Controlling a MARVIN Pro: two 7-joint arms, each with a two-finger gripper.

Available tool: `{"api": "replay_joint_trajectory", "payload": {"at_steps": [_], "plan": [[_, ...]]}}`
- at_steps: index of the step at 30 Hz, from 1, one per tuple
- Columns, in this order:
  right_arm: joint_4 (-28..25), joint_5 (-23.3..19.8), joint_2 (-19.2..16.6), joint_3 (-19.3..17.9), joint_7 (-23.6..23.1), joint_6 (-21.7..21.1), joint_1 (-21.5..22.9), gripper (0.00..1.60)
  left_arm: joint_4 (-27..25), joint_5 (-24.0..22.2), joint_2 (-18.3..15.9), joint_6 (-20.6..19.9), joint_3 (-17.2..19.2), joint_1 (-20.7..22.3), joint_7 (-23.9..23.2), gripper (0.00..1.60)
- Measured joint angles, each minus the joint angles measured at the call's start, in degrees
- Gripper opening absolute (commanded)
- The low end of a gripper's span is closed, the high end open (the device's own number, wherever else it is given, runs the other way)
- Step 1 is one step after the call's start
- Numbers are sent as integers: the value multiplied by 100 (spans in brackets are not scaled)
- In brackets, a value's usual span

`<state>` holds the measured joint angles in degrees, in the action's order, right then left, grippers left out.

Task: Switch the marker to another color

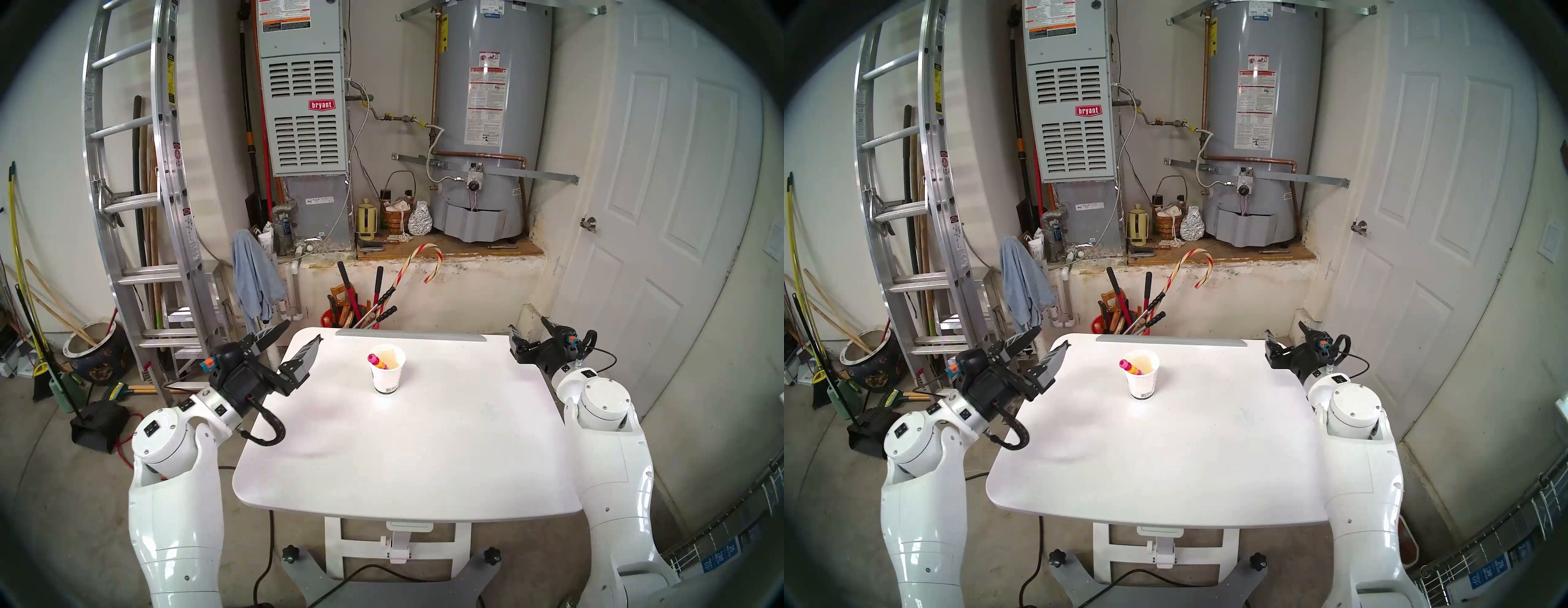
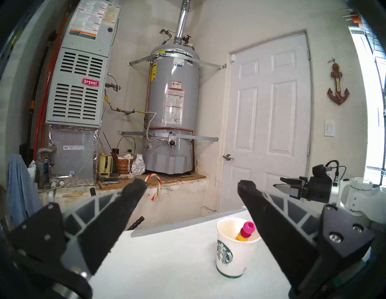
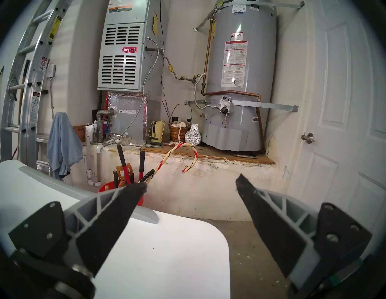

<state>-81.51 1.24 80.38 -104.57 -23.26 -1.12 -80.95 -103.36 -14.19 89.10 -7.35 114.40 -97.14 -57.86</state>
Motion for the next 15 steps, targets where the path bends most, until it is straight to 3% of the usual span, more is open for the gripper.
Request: {"api": "replay_joint_trajectory", "payload": {"at_steps": [7,15], "plan": [[132,-89,-62,-105,-154,12,17,160,110,-349,-325,232,35,-268,-717,160],[194,-101,-31,22,-279,17,55,160,614,-191,-292,1006,-413,-317,-1150,160]]}}
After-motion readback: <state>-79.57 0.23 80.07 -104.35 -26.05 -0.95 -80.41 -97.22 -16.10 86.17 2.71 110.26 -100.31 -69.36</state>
